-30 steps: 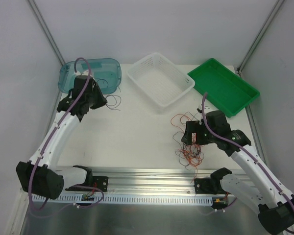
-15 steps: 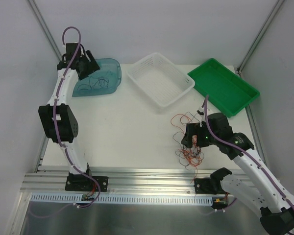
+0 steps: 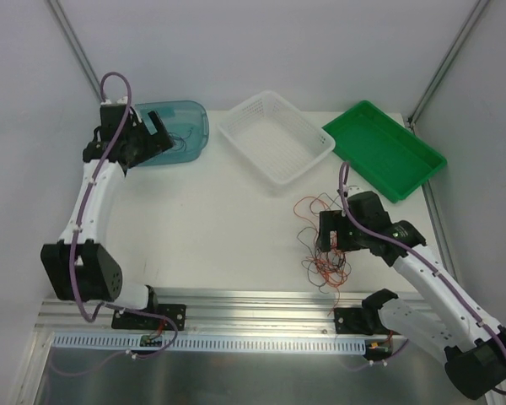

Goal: Untangle the cables

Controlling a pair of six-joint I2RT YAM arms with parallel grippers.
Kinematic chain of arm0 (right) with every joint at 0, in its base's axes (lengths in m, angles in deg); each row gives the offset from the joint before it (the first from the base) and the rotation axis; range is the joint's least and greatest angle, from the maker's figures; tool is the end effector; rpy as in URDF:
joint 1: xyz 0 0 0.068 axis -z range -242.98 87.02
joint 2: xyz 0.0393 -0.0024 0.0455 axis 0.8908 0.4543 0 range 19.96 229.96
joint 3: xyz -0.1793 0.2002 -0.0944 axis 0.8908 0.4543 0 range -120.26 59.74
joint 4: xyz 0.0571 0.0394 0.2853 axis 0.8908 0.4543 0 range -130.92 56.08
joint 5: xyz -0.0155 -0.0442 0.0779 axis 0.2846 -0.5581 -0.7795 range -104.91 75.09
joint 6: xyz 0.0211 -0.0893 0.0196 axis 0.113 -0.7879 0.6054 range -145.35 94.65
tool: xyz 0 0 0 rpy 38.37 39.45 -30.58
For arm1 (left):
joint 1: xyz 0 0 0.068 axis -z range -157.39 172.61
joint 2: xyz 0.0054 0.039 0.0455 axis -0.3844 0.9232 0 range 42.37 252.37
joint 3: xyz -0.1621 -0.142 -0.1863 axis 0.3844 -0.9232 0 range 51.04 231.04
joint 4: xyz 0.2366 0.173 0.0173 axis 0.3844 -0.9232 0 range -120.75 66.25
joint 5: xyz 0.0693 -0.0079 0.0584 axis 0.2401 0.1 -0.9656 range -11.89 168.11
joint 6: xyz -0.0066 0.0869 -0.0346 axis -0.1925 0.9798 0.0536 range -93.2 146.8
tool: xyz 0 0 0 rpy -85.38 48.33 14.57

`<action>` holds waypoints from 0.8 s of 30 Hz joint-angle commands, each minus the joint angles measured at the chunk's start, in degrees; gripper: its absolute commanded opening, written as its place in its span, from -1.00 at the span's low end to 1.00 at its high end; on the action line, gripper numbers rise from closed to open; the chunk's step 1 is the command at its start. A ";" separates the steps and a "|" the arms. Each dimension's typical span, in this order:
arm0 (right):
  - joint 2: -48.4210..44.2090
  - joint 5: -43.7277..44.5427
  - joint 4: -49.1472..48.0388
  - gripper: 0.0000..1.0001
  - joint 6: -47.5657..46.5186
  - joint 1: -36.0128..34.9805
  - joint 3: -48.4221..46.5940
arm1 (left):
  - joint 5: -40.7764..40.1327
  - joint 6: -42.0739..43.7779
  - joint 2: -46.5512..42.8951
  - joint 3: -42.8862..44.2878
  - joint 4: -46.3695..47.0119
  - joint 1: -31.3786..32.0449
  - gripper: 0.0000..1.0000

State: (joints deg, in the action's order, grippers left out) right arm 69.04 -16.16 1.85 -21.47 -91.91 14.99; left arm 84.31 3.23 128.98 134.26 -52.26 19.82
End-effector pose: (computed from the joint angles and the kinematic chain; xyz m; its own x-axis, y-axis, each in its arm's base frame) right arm 0.2000 0.1127 0.2449 -0.6732 -0.2948 -0.6782 -0.4522 0.8898 0.0621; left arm 0.4199 0.0113 0.3494 -0.5011 -0.4225 -0.7552 -0.1716 0.9039 -0.3919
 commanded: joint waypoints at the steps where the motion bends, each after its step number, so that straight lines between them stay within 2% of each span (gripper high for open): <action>1: 2.59 5.65 0.31 0.97 1.57 0.01 0.36 | 4.26 2.21 -11.09 -11.12 -0.49 6.09 0.98; 2: 3.73 6.52 0.13 0.98 2.44 0.10 0.80 | 4.61 2.30 -15.90 -17.07 -0.49 7.78 0.99; 4: 5.32 6.62 -0.40 0.98 2.97 0.45 1.33 | 5.84 2.04 -22.67 -22.99 -0.23 11.99 0.98; 6: 8.04 6.80 -2.24 0.89 3.76 0.71 2.47 | 7.51 1.69 -26.47 -30.64 0.03 17.27 0.98; 11: 16.21 3.82 -7.94 0.74 4.56 1.33 3.62 | 11.29 2.83 -37.64 -43.82 1.70 19.49 0.98; 14: 22.80 -0.48 -11.64 0.46 3.77 0.54 2.83 | 9.98 4.32 -42.65 -47.70 2.32 19.49 0.98; 15: 25.95 -1.46 -12.26 0.29 3.33 -0.24 1.96 | 10.15 4.76 -43.53 -48.23 3.02 19.49 0.98; 17: 29.39 -2.43 -12.62 0.07 2.01 -4.45 -2.17 | 10.06 4.94 -45.65 -49.11 3.55 19.49 0.98; 18: 30.97 -2.87 -12.70 -0.18 1.31 -6.30 -4.18 | 9.89 5.03 -46.09 -49.21 3.81 19.49 0.98; 19: 34.47 -3.48 -12.88 -0.30 0.35 -10.14 -8.03 | 9.71 5.11 -46.53 -49.03 3.90 19.40 0.98; 20: 36.16 -4.45 -12.45 -0.54 0.17 -12.10 -10.59 | 9.45 5.20 -46.62 -48.94 3.90 19.49 0.98; 22: 41.85 -5.50 -11.92 -0.69 0.25 -17.27 -15.08 | 9.27 5.29 -46.53 -48.94 3.90 19.49 0.98; 24: 45.12 -6.03 -12.09 -0.73 1.13 -20.45 -21.50 | 9.71 4.94 -46.44 -48.94 3.82 19.40 0.98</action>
State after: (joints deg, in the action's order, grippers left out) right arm 110.96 -18.83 -8.25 -20.09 -107.75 0.87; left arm 93.09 6.86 82.75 85.39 -50.27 39.30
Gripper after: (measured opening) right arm 0.146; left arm 0.992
